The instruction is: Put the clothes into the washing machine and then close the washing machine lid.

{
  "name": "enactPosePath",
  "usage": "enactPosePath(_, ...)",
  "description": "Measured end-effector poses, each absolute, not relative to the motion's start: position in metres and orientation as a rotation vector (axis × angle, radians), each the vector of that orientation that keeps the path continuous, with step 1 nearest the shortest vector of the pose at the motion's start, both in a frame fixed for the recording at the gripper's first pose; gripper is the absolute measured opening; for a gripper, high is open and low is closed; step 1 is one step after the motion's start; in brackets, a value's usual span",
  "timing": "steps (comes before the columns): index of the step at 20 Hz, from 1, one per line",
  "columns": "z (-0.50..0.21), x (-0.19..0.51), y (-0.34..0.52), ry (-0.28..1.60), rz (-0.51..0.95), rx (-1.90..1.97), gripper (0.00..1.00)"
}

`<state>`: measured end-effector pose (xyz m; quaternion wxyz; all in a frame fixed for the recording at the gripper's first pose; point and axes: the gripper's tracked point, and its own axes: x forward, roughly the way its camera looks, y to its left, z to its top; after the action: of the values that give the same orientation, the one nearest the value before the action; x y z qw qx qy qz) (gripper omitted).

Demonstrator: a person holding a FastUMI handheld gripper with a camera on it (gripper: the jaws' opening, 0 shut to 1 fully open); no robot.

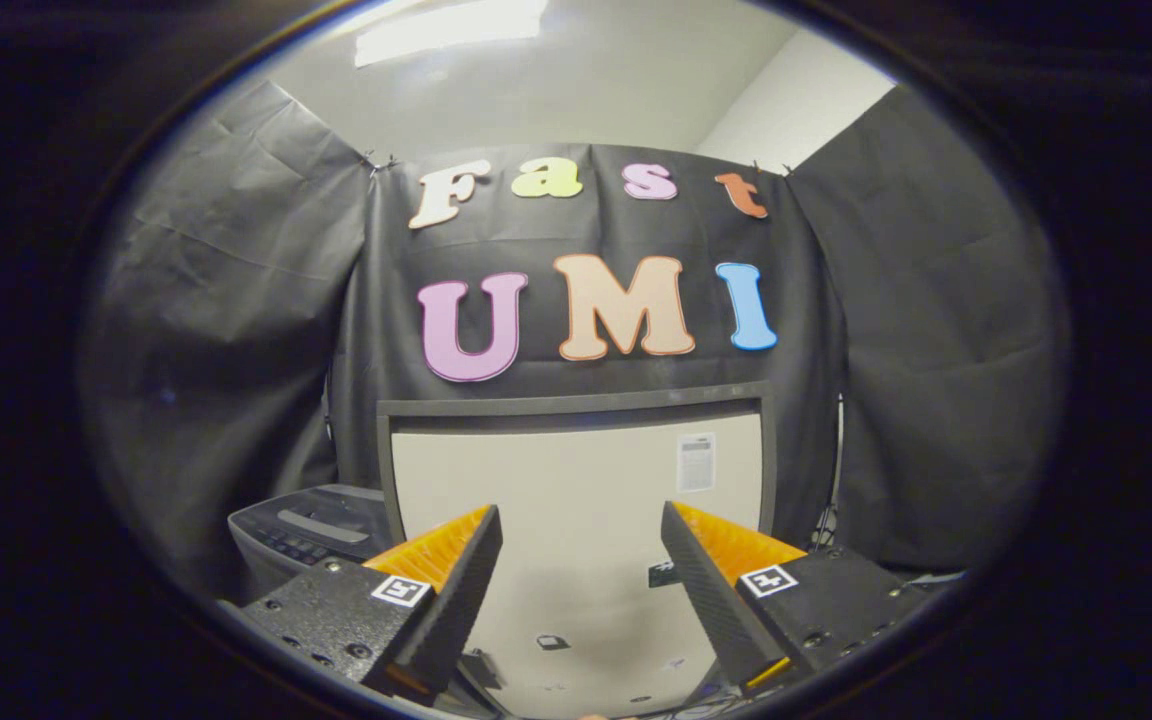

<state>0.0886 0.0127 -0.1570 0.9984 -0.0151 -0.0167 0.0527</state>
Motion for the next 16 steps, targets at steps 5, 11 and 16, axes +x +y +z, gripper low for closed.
enactPosePath(5,-0.1542,0.0876,0.0098,-0.069,0.091,-0.057,0.97)
enactPosePath(11,-0.1592,0.0852,0.0044,-0.070,0.084,-0.078,0.97)
enactPosePath(16,-0.1598,0.0874,0.0044,-0.069,0.083,-0.073,0.97)
